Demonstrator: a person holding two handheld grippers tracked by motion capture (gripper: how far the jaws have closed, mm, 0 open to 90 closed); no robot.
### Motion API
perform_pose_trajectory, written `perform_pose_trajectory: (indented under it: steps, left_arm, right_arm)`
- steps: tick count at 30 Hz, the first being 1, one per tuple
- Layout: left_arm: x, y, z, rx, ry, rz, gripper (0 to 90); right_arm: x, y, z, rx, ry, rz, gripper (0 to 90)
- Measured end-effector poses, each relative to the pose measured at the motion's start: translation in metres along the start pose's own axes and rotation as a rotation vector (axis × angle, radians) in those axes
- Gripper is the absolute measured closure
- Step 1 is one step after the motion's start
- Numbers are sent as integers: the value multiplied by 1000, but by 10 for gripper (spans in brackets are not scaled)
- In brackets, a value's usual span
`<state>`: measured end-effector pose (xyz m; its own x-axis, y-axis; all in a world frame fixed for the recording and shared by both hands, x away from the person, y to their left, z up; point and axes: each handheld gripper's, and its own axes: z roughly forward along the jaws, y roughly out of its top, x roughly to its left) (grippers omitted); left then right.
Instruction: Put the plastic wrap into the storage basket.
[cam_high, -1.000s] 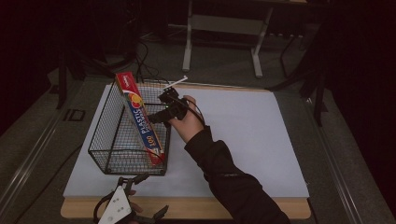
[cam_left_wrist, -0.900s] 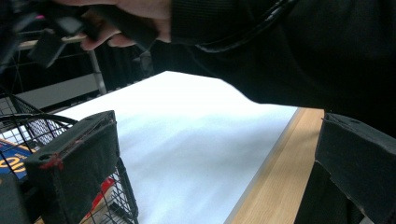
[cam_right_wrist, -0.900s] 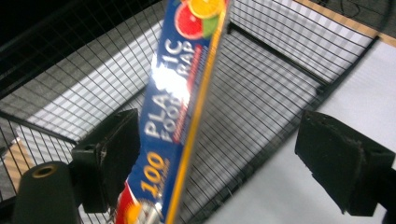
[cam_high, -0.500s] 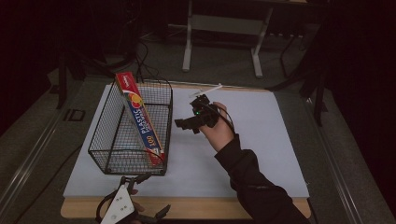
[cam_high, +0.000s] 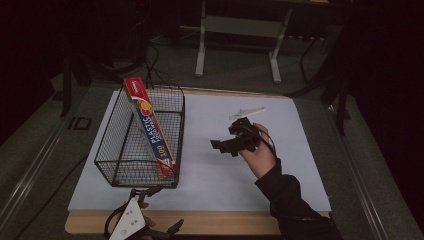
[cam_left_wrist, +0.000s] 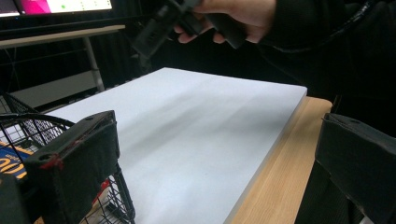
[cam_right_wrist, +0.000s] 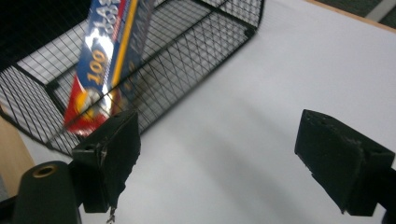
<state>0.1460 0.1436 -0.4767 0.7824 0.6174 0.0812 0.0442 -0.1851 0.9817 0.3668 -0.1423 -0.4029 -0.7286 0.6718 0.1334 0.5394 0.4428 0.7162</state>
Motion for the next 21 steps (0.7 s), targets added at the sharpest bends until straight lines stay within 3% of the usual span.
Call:
perform_pose_trajectory:
  steps: [9, 21]
  left_arm:
    - [-1, 0, 1, 1, -1, 1, 2]
    - [-1, 0, 1, 2, 1, 2, 2]
  right_arm:
    - [-12, -32, -16, -21, -1, 15, 144]
    - [-21, -68, -23, -23, -14, 36, 144]
